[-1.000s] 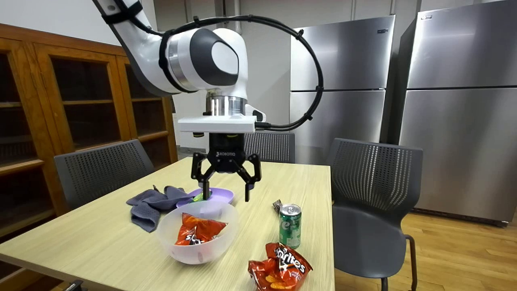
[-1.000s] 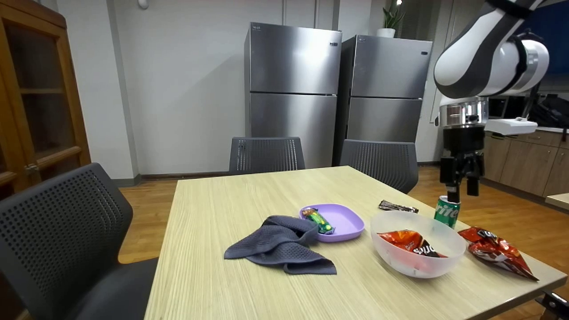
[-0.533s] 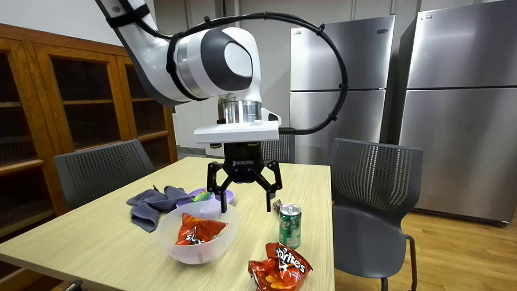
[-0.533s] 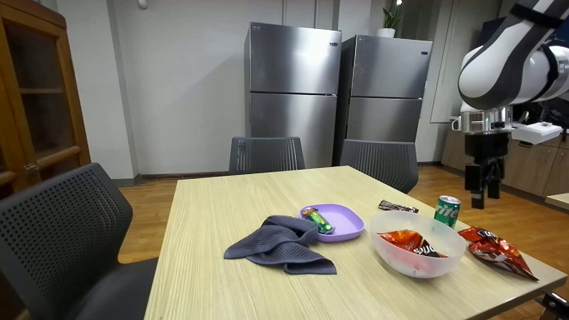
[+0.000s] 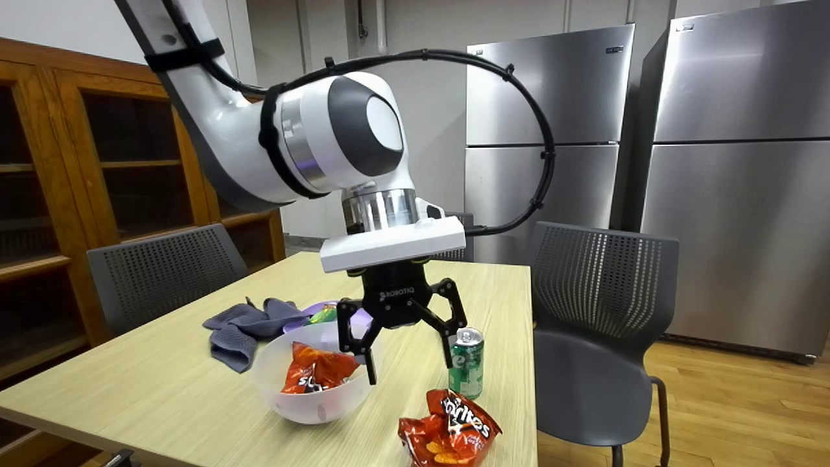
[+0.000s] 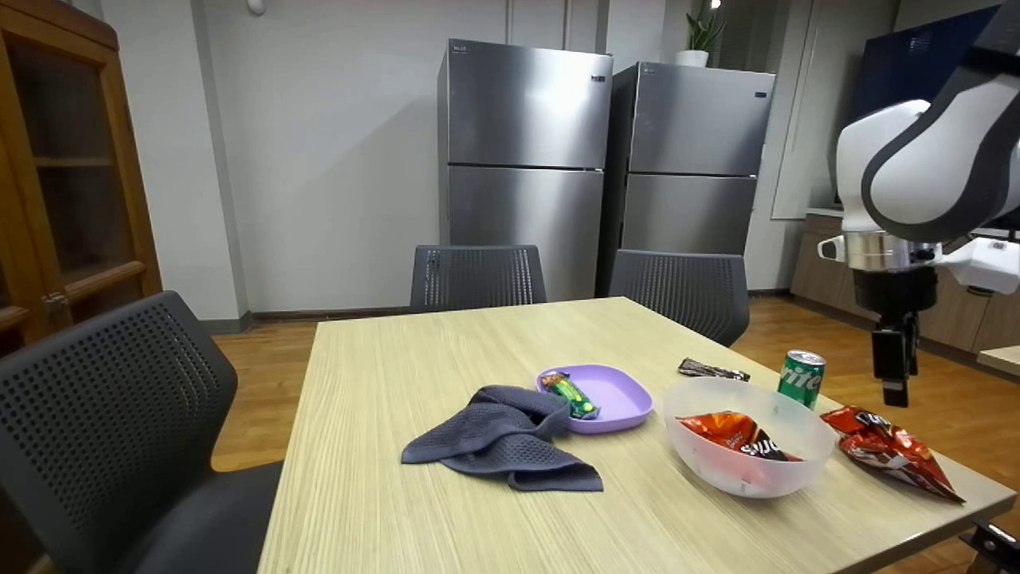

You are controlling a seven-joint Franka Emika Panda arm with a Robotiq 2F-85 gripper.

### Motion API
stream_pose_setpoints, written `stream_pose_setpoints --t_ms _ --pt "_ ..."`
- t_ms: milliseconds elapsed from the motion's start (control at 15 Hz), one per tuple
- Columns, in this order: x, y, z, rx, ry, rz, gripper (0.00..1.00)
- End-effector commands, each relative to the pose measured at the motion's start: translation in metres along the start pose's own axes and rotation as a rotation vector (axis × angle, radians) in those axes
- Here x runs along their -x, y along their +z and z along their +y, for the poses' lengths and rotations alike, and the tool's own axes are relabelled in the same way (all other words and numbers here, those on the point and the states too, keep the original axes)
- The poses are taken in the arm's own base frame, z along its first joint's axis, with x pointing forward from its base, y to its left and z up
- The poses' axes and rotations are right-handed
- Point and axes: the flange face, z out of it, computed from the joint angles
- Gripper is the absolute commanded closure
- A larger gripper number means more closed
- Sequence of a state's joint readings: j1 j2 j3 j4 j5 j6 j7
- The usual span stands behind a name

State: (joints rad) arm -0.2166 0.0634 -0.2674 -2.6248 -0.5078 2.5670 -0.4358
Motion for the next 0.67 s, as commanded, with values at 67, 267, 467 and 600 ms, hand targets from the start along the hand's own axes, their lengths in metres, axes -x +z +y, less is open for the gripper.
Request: stream_pose_setpoints --t_ms 67,267,467,600 --pt "0.0 0.023 -0.011 0.046 -0.021 0.002 0.0" --pt "-0.003 0.035 -0.016 0.054 0.017 0.027 0.0" --pt "-0.006 0.043 -0.018 0.07 0.063 0.048 0.0" --pt "-0.005 0.048 -0.018 0.091 0.083 0.05 0.0"
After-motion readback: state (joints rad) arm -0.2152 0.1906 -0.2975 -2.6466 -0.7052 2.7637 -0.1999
